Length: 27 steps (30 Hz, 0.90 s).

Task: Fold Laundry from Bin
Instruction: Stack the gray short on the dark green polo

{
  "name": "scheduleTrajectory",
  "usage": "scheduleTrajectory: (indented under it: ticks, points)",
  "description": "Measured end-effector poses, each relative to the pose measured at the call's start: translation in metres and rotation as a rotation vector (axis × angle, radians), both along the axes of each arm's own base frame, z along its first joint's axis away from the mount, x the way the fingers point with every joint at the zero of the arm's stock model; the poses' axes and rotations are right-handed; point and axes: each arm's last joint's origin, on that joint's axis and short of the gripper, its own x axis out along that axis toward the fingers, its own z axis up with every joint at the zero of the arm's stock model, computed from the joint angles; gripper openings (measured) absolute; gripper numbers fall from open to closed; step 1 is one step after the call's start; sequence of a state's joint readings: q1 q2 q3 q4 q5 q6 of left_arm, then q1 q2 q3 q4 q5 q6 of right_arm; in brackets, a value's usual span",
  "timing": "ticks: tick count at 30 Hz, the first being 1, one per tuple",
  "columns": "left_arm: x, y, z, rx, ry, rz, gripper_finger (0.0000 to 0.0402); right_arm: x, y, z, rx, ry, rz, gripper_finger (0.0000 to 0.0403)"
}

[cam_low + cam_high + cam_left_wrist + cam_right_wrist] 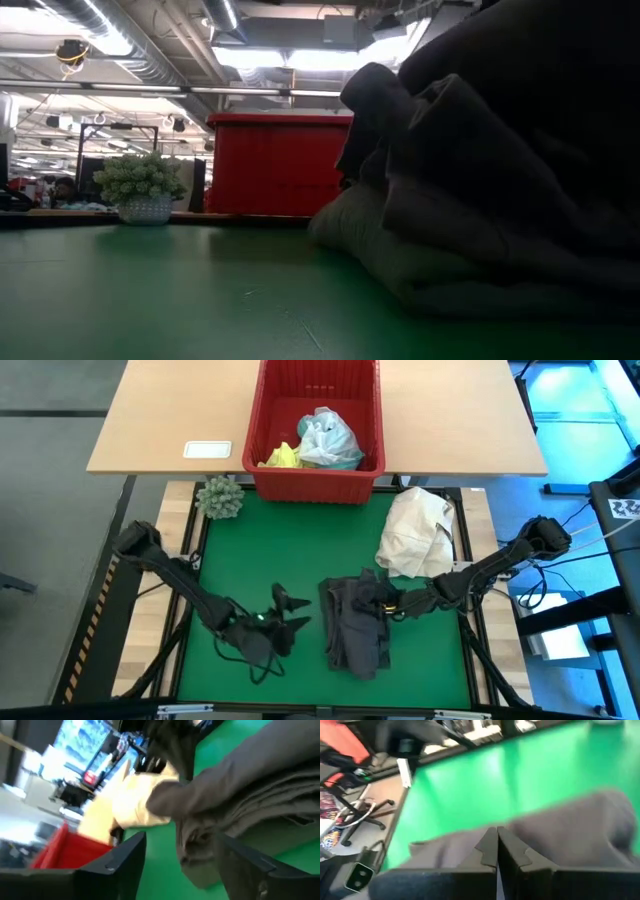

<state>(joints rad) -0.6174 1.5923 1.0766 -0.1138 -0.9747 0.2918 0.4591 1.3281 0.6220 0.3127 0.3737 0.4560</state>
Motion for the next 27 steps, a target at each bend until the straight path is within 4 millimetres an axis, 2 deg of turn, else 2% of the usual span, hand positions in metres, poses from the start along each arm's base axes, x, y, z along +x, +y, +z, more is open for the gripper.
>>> scheduleTrajectory:
  ticks: [3,7,11,15,20,27]
  points:
    - [-0.023,0.013,0.003,-0.101,-0.064,0.006,0.0184,0.001,0.001,0.004,-0.05,-0.039,0.025,0.0001]
    - [-0.048,0.021,0.001,-0.241,-0.136,-0.09,0.0135,-0.003,0.011,0.004,-0.096,-0.048,0.079,0.0001]
    - [-0.061,0.025,-0.003,-0.292,-0.194,-0.129,0.0081,-0.001,0.019,-0.009,-0.131,-0.008,0.079,0.0001]
    - [-0.061,0.028,-0.006,-0.294,-0.195,-0.127,0.004,0.014,0.013,-0.035,-0.124,0.067,0.062,0.0001]
    - [-0.057,0.03,-0.008,-0.333,-0.167,-0.19,0.0007,0.039,0.006,-0.066,-0.056,0.059,0.118,0.0001]
    - [-0.056,0.031,-0.008,-0.332,-0.165,-0.189,0.0004,0.048,-0.001,-0.097,0.0,0.139,0.11,0.0001]
